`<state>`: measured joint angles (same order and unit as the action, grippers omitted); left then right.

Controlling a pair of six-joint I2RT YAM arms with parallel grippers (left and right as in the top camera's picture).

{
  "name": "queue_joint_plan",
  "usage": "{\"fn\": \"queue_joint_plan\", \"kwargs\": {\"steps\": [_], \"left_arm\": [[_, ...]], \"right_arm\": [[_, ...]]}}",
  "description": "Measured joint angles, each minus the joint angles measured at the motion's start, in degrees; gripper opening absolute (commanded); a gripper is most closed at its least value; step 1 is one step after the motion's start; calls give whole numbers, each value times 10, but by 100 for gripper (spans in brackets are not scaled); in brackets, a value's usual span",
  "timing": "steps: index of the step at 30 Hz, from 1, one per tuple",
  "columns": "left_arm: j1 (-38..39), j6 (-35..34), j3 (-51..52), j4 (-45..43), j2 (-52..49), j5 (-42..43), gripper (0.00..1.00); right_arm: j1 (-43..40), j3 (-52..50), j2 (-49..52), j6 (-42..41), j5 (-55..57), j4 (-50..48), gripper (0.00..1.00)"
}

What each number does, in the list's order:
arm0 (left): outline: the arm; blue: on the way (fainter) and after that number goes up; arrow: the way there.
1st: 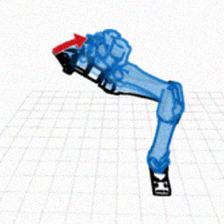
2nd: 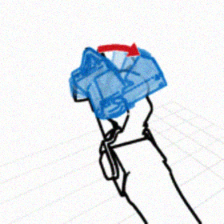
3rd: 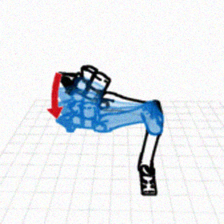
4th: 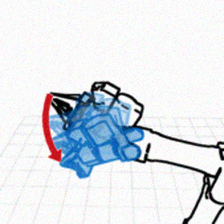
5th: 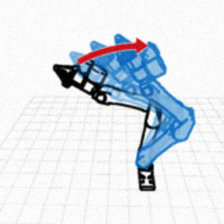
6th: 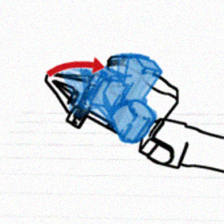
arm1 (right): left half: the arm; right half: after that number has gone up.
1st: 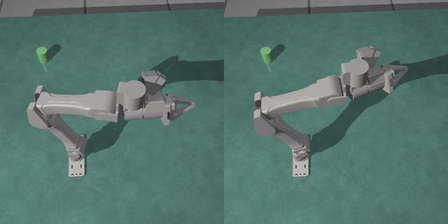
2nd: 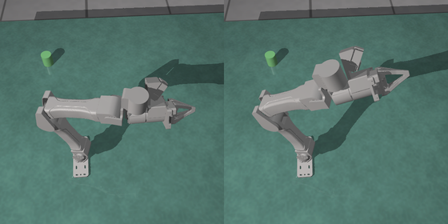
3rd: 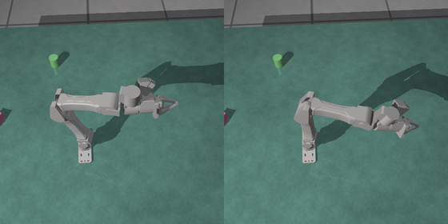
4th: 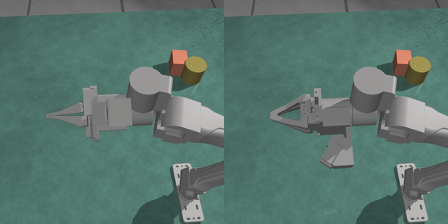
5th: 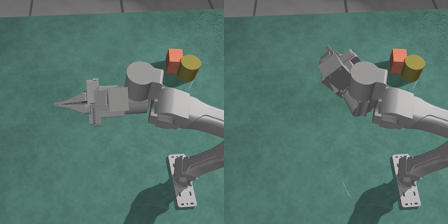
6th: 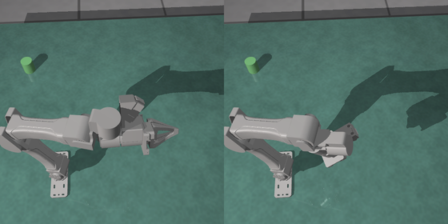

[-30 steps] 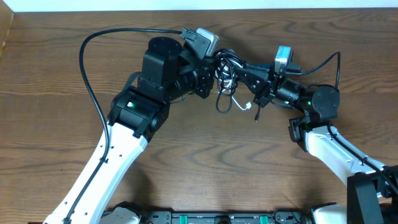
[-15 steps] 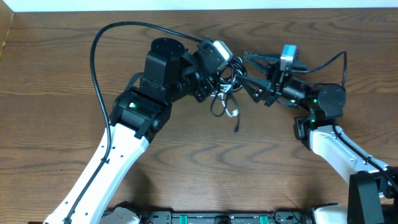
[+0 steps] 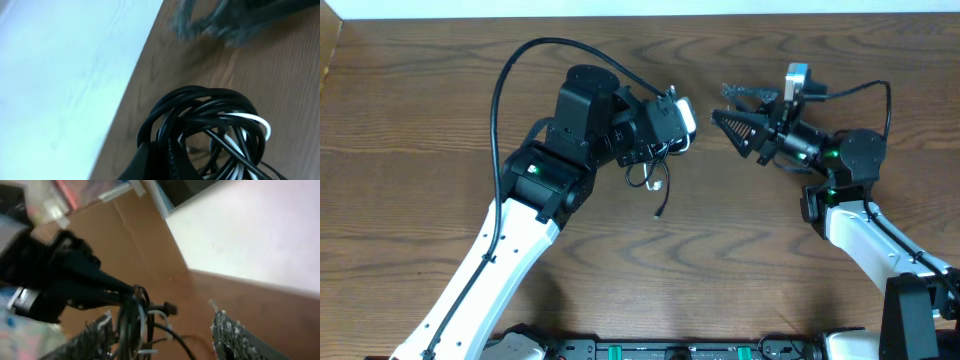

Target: Untangle cables

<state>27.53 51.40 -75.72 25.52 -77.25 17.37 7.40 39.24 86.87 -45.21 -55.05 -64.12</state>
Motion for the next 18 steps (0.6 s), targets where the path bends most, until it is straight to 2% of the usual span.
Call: {"fn": "queue_joint_plan", "kwargs": {"steps": [4, 9, 18], "left_arm": [[0, 32, 0, -22, 0, 38, 7], [0, 47, 0, -30, 0, 84, 7], [0, 55, 0, -32, 0, 160, 7]], "right_arm": [[0, 0, 0, -56, 9, 48, 61], [2, 0, 0, -97, 9, 41, 61], [38, 0, 0, -110, 7, 37, 60]]}}
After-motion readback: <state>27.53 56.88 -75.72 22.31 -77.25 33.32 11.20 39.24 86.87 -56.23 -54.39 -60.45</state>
